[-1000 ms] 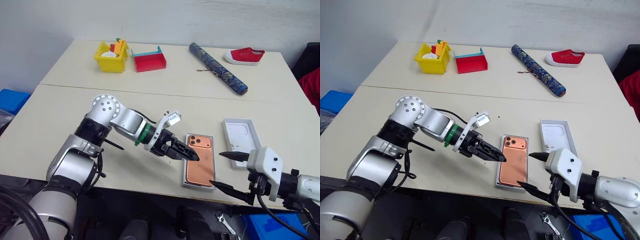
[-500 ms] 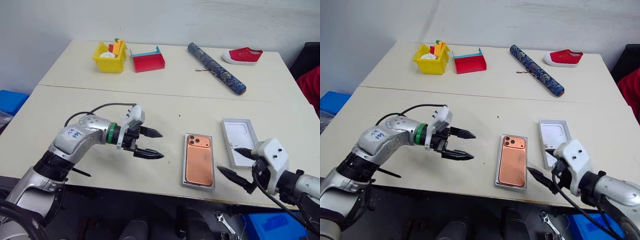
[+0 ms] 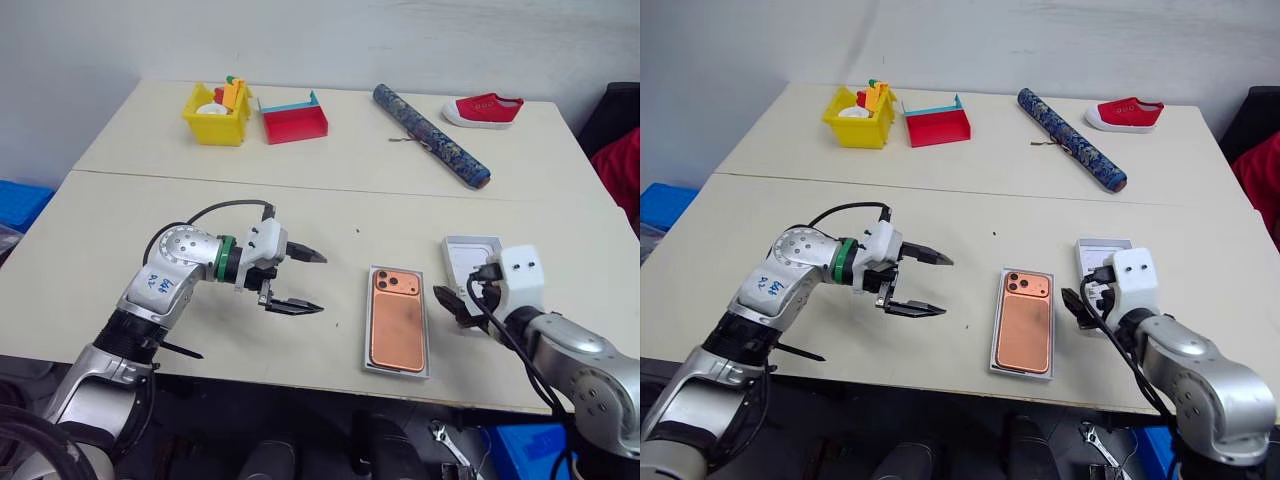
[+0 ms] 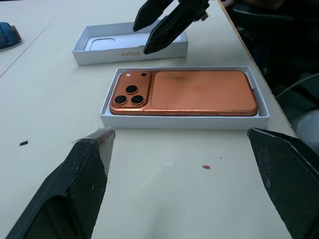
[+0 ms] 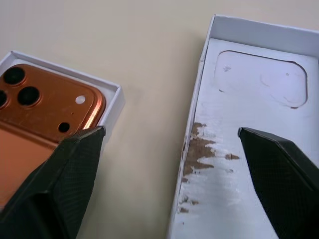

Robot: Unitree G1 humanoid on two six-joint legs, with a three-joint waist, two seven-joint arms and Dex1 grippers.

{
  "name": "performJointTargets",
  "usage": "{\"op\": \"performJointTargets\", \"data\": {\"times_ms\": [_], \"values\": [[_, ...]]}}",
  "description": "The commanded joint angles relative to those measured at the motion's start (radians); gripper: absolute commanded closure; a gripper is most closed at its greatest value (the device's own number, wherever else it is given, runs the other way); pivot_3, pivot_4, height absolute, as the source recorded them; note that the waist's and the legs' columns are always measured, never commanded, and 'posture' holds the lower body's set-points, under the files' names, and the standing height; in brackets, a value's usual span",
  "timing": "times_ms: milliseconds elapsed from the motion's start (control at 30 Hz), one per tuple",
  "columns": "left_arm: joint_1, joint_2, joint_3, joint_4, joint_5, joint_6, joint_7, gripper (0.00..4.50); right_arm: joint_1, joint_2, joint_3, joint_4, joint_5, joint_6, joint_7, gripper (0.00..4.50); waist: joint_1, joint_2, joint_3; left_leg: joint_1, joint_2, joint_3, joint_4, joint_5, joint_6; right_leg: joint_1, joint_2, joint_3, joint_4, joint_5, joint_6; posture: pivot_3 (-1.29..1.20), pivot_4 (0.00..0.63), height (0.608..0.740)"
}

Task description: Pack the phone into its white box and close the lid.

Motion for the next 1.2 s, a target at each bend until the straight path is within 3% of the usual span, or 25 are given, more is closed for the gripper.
{"op": "performJointTargets", "data": {"times_ms": [33, 333, 500, 633, 700, 767, 867, 933, 1067, 1200], "values": [[-0.021, -0.023, 0.06, -0.014, 0.022, -0.014, 0.031, 0.0, -0.021, 0.013, 0.04, 0.056, -0.053, -0.054, -0.005, 1.28, 0.0, 0.0, 0.0, 0.0, 0.0, 0.0, 0.0, 0.0, 0.0, 0.0, 0.0, 0.0, 0.0, 0.0, 0.0, 0.0, 0.15, 0.74], [-0.002, -0.045, 0.092, -0.06, 0.037, 0.015, 0.039, 0.0, -0.023, 0.027, 0.069, 0.101, -0.124, -0.118, -0.002, 4.38, -0.003, 0.0, 0.0, 0.0, 0.0, 0.0, 0.0, 0.0, 0.001, 0.0, 0.0, 0.0, 0.0, 0.0, 0.0, 0.0, 0.15, 0.74], [0.024, -0.042, 0.09, -0.066, 0.055, 0.01, 0.029, 0.0, -0.009, 0.041, -0.003, 0.009, -0.067, -0.07, 0.024, 4.45, -0.002, 0.0, 0.0, 0.0, 0.0, 0.0, 0.0, 0.0, 0.001, 0.0, 0.0, 0.0, 0.0, 0.0, 0.0, 0.0, 0.15, 0.74], [0.037, -0.031, 0.086, -0.06, 0.074, 0.005, 0.0, 0.0, -0.017, 0.101, -0.139, -0.113, 0.119, 0.042, 0.08, 4.45, -0.002, 0.0, 0.0, 0.0, 0.0, 0.0, 0.0, 0.0, 0.001, 0.0, 0.0, 0.0, 0.0, 0.0, 0.001, 0.0, 0.15, 0.74], [0.038, -0.029, 0.085, -0.046, 0.087, -0.005, -0.013, 0.0, -0.036, 0.15, -0.236, -0.151, 0.333, 0.114, 0.096, 4.45, -0.002, 0.0, 0.0, 0.0, 0.0, 0.0, 0.0, 0.0, 0.001, 0.0, 0.0, 0.0, 0.0, 0.0, 0.001, 0.0, 0.15, 0.74], [0.038, -0.03, 0.086, -0.033, 0.098, -0.013, -0.022, 0.0, -0.03, 0.162, -0.288, -0.139, 0.648, 0.095, 0.002, 4.45, -0.002, 0.001, 0.0, 0.0, 0.0, -0.001, 0.0, 0.0, 0.001, 0.0, 0.0, 0.0, 0.0, 0.0, 0.001, 0.0, 0.15, 0.74], [0.042, -0.031, 0.089, -0.031, 0.106, -0.016, -0.032, 0.0, 0.05, 0.048, -0.196, -0.093, 1.139, -0.111, -0.241, 4.45, 0.0, 0.001, 0.001, 0.0, 0.0, -0.001, 0.0, 0.0, 0.001, 0.0, 0.0, -0.001, -0.001, 0.0, 0.0, 0.0, 0.15, 0.74], [0.046, -0.029, 0.089, -0.034, 0.11, -0.016, -0.039, 0.0, 0.088, 0.014, -0.088, -0.093, 1.348, -0.275, -0.358, 4.45, -0.001, 0.001, 0.001, 0.0, 0.0, -0.002, 0.0, 0.0, 0.001, 0.001, -0.001, -0.002, -0.002, 0.0, 0.001, 0.0, 0.15, 0.74], [0.053, -0.024, 0.094, -0.045, 0.113, -0.01, -0.046, 0.0, 0.11, 0.096, 0.106, -0.139, 1.404, -0.538, -0.436, 4.45, -0.009, 0.001, 0.0, 0.001, 0.001, -0.001, 0.0, 0.0, 0.001, 0.001, 0.0, -0.002, -0.001, 0.0, 0.001, 0.0, 0.15, 0.74], [0.058, -0.013, 0.103, -0.056, 0.113, 0.0, -0.045, 0.0, 0.118, 0.183, 0.22, -0.122, 1.404, -0.646, -0.441, 4.45, -0.01, 0.001, 0.0, 0.001, 0.001, -0.001, -0.001, 0.0, 0.001, 0.001, 0.0, -0.001, -0.001, 0.0, 0.001, 0.0, 0.15, 0.74]]}}
